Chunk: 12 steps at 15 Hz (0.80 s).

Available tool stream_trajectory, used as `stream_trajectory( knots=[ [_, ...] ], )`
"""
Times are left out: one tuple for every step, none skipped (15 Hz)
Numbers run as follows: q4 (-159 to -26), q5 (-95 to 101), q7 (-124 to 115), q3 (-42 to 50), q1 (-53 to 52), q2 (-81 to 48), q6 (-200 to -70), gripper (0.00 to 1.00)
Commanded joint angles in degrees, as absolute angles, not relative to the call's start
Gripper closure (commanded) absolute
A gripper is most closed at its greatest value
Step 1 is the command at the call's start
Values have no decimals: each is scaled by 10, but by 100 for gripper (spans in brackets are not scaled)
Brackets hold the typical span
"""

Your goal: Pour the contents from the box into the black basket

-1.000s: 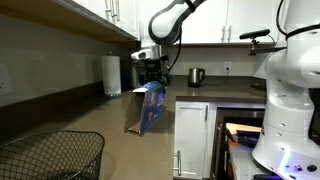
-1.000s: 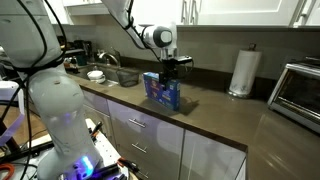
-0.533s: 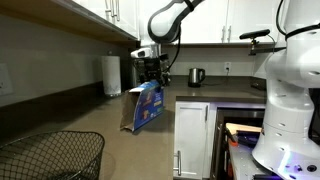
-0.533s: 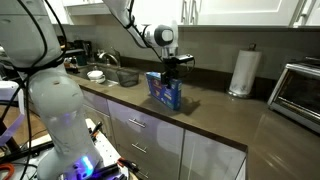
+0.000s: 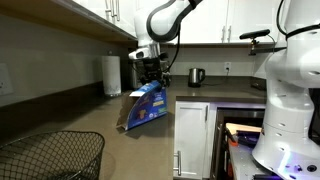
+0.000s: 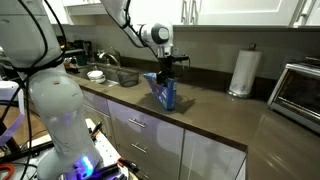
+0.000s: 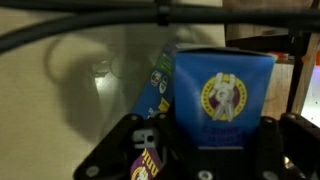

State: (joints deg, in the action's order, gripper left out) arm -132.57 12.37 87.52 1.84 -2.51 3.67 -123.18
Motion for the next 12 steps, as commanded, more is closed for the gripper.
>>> stream_trajectory(
  knots=[
    [-1324,148,838,-4,-29,64,-1172,69],
    [-1325,151,831,-9,-30,69,-1161,73],
    [-1325,152,826,-13,-32,73,-1149,75],
    [-1326,156,820,-17,-35,78,-1140,72],
    [-1325,159,814,-21,-37,83,-1132,70],
    [-1326,161,809,-24,-39,89,-1125,69],
    [-1326,162,805,-28,-42,95,-1118,69],
    [-1327,165,798,-32,-44,102,-1112,69],
    [-1326,166,795,-34,-47,108,-1106,69],
    [-1326,170,789,-38,-49,115,-1101,70],
    [-1326,172,784,-41,-52,122,-1096,70],
    [-1326,173,779,-44,-55,128,-1092,73]
  ],
)
